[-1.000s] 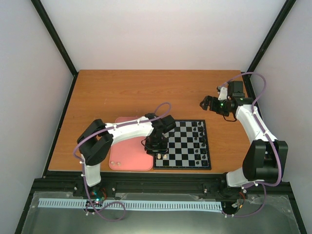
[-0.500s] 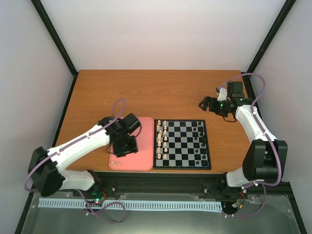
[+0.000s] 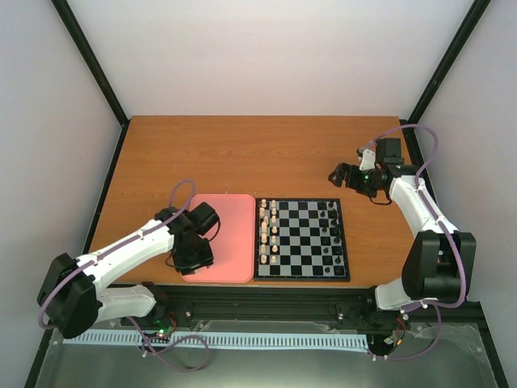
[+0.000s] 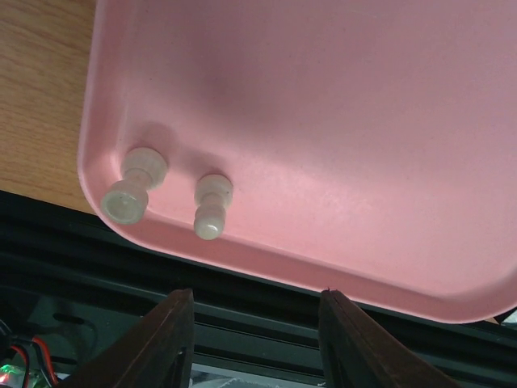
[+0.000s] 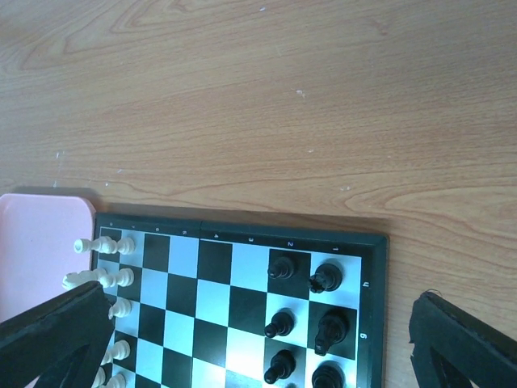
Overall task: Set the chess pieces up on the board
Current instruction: Pick up the chess piece from the storage box.
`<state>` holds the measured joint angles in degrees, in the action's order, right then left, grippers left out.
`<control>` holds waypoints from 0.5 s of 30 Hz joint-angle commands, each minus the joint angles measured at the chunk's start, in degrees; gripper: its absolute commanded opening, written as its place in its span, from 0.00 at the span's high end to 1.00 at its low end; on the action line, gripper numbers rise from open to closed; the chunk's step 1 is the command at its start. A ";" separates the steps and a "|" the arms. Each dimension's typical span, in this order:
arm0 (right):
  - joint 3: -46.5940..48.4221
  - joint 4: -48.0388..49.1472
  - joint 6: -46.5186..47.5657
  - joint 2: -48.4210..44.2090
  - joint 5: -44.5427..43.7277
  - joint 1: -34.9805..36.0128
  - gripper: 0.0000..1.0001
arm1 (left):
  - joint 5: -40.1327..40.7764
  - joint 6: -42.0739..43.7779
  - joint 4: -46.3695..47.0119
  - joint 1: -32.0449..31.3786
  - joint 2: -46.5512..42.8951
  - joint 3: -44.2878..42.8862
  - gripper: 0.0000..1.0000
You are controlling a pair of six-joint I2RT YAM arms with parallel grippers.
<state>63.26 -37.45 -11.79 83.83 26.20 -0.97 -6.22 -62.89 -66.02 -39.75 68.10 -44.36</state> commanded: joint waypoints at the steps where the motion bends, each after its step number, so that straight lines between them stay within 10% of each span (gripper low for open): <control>1: -0.92 0.44 0.80 -0.90 0.53 0.12 0.00 | -0.22 -1.16 0.99 1.07 -1.27 0.77 0.55; 15: -0.78 0.59 0.79 -0.08 0.79 0.09 0.00 | -2.73 -1.53 5.92 2.48 0.43 4.85 0.55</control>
<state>62.48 -37.47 -11.62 83.83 26.39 -0.95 -7.90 -63.31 -62.59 -38.37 67.53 -40.01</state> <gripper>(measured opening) 0.999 0.450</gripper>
